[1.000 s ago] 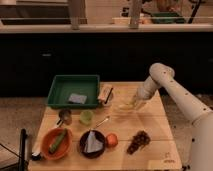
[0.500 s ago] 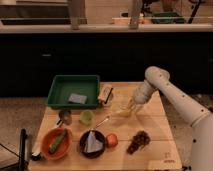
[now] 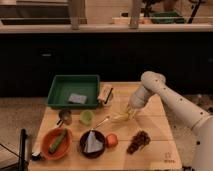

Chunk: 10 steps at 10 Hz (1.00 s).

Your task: Place banana in table surface

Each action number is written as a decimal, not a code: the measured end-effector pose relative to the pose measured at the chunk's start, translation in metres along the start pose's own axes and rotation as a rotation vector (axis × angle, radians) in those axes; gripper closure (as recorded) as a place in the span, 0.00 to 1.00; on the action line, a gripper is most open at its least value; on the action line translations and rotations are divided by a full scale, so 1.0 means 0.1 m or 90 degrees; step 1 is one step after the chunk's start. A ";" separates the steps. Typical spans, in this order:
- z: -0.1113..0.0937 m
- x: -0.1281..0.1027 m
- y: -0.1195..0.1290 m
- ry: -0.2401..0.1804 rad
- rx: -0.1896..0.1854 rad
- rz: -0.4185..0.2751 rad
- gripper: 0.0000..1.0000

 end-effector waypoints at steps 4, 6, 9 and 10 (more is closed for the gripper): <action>0.26 0.02 0.07 0.018 -0.004 0.003 0.99; 0.31 0.04 0.11 0.017 0.000 0.014 0.85; 0.31 0.00 0.09 0.021 0.000 0.015 0.55; 0.29 -0.01 0.10 0.021 -0.001 0.016 0.44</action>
